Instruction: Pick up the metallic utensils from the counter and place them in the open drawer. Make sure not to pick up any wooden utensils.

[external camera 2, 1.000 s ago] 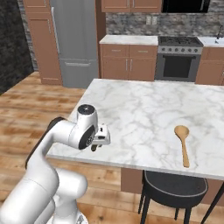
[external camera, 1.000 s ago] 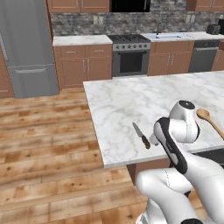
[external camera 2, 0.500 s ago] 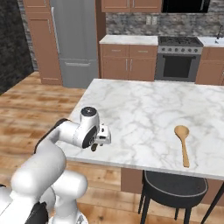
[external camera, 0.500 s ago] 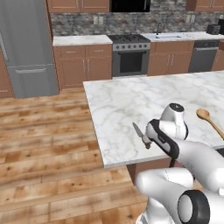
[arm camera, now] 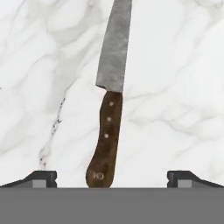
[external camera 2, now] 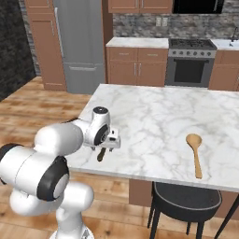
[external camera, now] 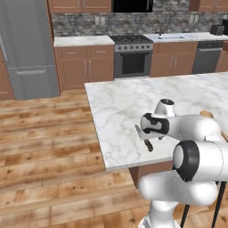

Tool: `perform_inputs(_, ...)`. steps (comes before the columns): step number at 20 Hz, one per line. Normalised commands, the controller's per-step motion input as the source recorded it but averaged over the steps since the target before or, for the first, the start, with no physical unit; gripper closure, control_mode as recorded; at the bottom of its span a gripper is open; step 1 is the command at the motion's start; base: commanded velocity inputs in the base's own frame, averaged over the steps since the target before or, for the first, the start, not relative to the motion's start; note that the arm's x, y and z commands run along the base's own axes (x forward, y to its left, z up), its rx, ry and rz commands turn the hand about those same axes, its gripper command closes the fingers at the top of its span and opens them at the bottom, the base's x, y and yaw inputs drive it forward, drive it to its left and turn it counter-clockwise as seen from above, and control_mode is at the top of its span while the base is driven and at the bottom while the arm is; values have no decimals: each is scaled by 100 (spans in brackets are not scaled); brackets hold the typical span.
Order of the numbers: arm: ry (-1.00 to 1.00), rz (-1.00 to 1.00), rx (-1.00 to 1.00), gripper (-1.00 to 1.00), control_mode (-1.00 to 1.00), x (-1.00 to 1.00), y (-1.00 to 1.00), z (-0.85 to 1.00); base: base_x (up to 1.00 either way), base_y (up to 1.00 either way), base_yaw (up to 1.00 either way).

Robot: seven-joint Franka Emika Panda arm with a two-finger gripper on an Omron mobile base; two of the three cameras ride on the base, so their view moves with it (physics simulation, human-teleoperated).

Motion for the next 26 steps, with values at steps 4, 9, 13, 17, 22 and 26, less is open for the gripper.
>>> perform_inputs(4,4,0,0,-100,-100,33,0,-34,0,0,0)
perform_inputs(9,1,0,0,-100,-100,27,0,-40,0,0,0)
perform_inputs(13,0,0,0,-100,-100,24,0,-43,0,0,0)
perform_inputs(17,0,0,0,-100,-100,14,0,-50,0,0,0)
perform_inputs(22,0,0,0,-100,-100,14,0,-50,0,0,0)
perform_inputs(26,0,0,0,-100,-100,18,0,-56,0,0,0)
